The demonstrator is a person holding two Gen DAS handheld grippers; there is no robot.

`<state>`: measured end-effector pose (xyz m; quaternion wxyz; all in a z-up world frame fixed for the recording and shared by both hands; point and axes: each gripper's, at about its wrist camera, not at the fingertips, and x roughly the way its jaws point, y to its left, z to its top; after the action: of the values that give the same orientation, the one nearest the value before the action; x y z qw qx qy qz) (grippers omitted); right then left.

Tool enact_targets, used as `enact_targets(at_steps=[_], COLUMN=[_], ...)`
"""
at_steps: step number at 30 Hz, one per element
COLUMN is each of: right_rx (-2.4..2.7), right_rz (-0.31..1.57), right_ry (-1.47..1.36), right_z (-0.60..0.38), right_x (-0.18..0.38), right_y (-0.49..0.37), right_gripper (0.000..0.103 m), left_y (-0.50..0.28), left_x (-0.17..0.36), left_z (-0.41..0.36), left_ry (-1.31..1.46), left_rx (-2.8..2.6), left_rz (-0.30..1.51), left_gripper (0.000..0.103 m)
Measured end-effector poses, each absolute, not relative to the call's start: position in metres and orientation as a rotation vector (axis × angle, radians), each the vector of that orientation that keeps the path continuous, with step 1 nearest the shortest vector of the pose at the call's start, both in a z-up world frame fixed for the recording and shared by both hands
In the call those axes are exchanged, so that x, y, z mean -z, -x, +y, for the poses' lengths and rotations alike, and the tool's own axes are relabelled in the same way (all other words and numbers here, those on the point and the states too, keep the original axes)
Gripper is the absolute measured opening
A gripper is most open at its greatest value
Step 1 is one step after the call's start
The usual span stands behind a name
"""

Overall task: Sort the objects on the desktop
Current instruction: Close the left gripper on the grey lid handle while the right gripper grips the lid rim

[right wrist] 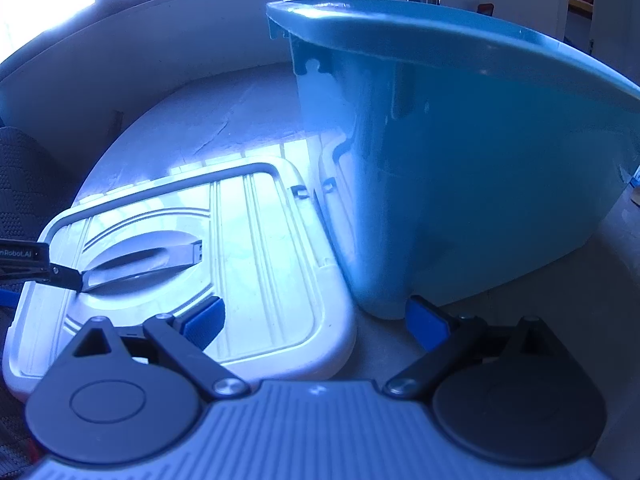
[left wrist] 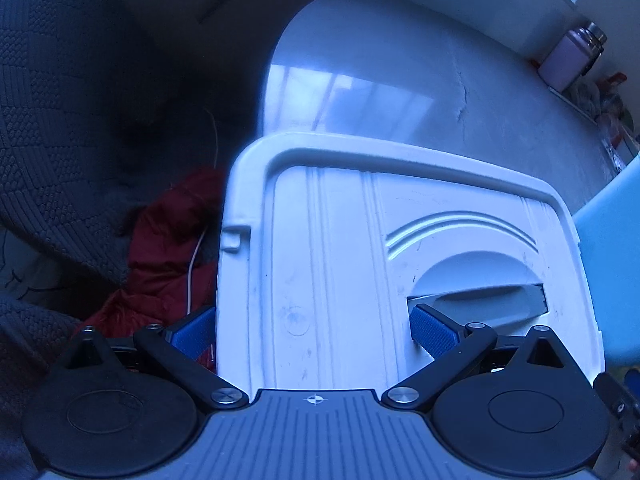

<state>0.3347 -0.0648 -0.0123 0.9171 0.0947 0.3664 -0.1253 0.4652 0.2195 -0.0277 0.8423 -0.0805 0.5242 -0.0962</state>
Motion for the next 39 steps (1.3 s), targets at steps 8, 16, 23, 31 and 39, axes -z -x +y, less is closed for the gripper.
enact_targets(at_steps=[8,16,23,31,39], right_rx=[0.245,0.176,0.065,0.010,-0.142], right_rz=[0.761,0.767,0.781,0.887,0.983], right_ry=[-0.191,-0.106,-0.045,-0.069,-0.238], right_z=[-0.062,-0.042,-0.027,-0.024,-0.024], right_x=[0.012,0.010,0.003,0.001,-0.005], right_y=[-0.338,-0.349,-0.378,-0.413,-0.450], right_gripper=[0.097,0.097,0.097,0.099,0.100], left_y=[-0.463,-0.459,-0.461,-0.468,-0.472], left_x=[0.035,0.032,0.034,0.044,0.049], left_z=[0.245,0.259,0.278,0.295,0.301], left_ry=[0.165,0.113,0.124,0.154,0.131], left_rx=[0.200,0.216,0.241,0.264,0.268], left_rz=[1.116,1.113,1.103,1.087,1.087], left_gripper=[0.103,0.103,0.103,0.103,0.102])
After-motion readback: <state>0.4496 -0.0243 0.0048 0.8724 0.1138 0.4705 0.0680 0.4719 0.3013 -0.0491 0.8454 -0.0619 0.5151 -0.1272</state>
